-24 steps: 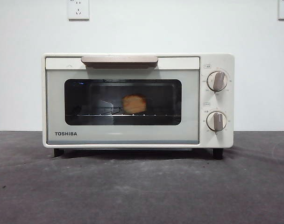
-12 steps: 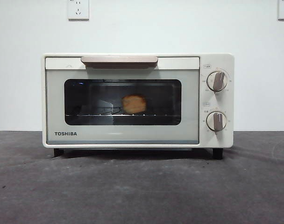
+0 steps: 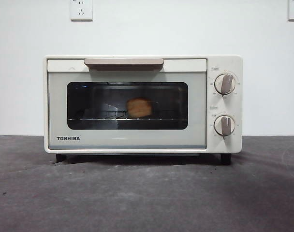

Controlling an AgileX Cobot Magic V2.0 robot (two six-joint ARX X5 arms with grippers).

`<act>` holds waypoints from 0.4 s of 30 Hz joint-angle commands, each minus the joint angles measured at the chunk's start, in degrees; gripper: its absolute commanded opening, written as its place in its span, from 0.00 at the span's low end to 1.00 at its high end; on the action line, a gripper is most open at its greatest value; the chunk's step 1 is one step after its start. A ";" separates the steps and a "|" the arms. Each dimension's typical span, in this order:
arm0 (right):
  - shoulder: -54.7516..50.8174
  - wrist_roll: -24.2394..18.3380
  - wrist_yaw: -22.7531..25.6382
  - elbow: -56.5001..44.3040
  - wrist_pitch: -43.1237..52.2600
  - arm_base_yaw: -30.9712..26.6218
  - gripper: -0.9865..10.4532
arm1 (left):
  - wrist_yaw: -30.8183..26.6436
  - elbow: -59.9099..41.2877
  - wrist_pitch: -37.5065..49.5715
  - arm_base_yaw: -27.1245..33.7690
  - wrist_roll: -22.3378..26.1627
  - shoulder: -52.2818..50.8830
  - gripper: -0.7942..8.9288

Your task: The left arm flap open the oven, the right arm pick bread and place it into oven, the left arm flap close the oven

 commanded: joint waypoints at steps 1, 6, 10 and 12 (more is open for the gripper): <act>-2.25 -1.49 2.45 -2.73 1.99 0.00 0.10 | 0.09 -1.18 -0.35 0.11 -0.17 -0.09 0.10; -6.16 -1.42 3.48 -5.99 0.35 -0.26 0.10 | 0.09 -1.18 -0.35 0.11 -0.17 -0.09 0.10; -7.98 -2.51 3.52 -5.99 -1.70 -0.24 0.10 | 0.09 -1.18 -0.33 0.11 -0.17 -0.09 0.10; -7.98 -2.64 3.52 -5.99 -1.73 -0.24 0.10 | 0.09 -1.18 -0.33 0.11 -0.17 -0.09 0.10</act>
